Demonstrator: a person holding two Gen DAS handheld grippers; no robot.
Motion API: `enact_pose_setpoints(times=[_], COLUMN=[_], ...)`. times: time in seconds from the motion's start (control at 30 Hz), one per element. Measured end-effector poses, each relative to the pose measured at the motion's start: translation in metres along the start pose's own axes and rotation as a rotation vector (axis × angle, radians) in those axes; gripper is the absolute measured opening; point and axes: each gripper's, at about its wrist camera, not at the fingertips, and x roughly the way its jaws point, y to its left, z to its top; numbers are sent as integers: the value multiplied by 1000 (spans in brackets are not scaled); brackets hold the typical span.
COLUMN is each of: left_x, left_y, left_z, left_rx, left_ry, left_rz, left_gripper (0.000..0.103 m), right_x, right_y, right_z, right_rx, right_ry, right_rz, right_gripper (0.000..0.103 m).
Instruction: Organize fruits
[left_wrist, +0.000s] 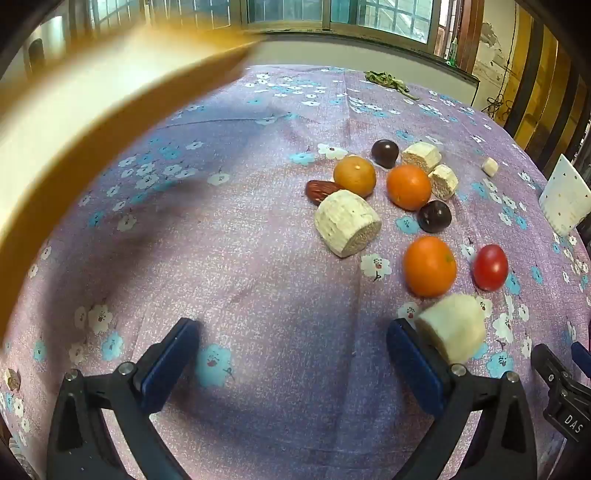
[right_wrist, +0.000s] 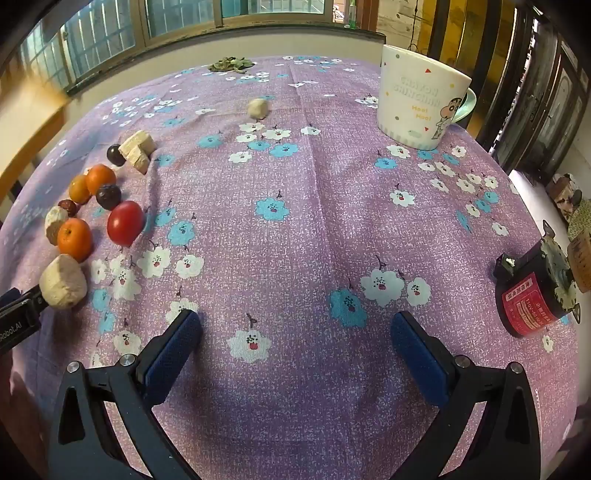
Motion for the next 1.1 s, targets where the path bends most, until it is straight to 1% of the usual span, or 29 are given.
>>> enact_pose_setpoints(times=[1.1], left_x=[0], left_y=[0], left_z=[0], left_rx=[-1], left_ry=[0], left_rz=[-3], left_gripper=[103], right_x=[3], right_y=[2], right_z=[-2], right_rx=[2], right_ry=[-1], right_rz=[-11], right_gripper=[103])
